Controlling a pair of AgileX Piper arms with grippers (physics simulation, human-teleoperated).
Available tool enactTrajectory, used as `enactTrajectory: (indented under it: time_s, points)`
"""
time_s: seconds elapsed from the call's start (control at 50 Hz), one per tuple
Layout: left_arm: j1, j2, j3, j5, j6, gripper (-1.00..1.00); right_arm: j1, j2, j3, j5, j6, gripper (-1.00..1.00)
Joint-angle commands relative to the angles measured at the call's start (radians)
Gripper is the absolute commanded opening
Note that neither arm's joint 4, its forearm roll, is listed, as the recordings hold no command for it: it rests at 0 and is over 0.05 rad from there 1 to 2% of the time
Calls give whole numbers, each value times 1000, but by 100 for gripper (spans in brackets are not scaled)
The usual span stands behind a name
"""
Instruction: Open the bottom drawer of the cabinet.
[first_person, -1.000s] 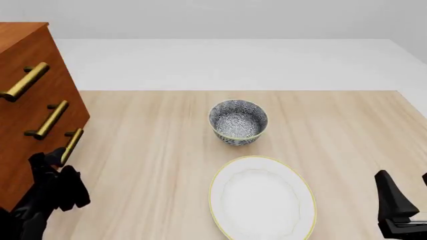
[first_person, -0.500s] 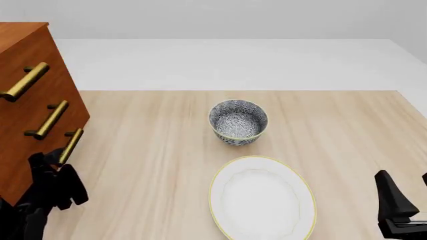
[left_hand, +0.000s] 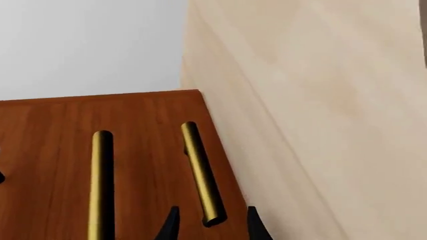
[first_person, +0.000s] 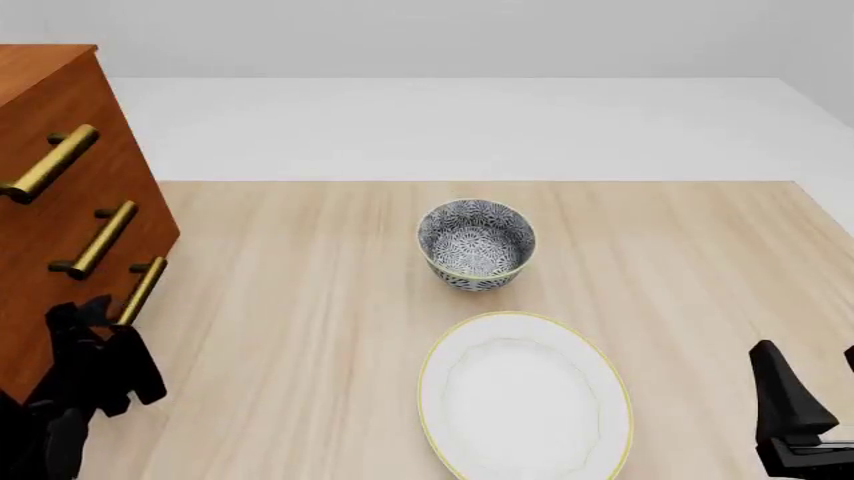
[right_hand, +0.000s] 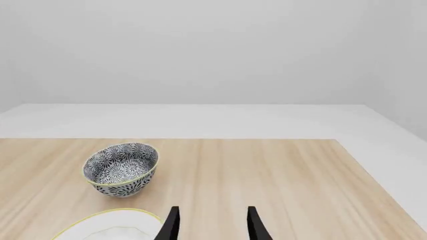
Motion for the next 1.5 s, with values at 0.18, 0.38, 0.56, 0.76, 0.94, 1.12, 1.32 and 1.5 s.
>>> enactTrajectory:
  time_s: [0.18,0.38,0.56,0.76,0.94,1.12,1.32,1.5]
  points:
    - [33,43,-49,0,43,100,0,0,0,0,0,100]
    - [26,56,-57,0,39,-100,1,0,0,0,0,100]
    - [25,44,-48,0,37,-100,0,0,0,0,0,100]
    - [-11,20,-35,0,23,-100,0,0,0,0,0,100]
    - [-55,-3,-28,0,29,-100,0,0,0,0,0,100]
    - [-94,-5,-29,0,35,-100,0,0,0,0,0,100]
    - [-124,-13,-26,0,35,-100,0,0,0,0,0,100]
    - [-160,-26,-22,0,33,-100,0,0,0,0,0,100]
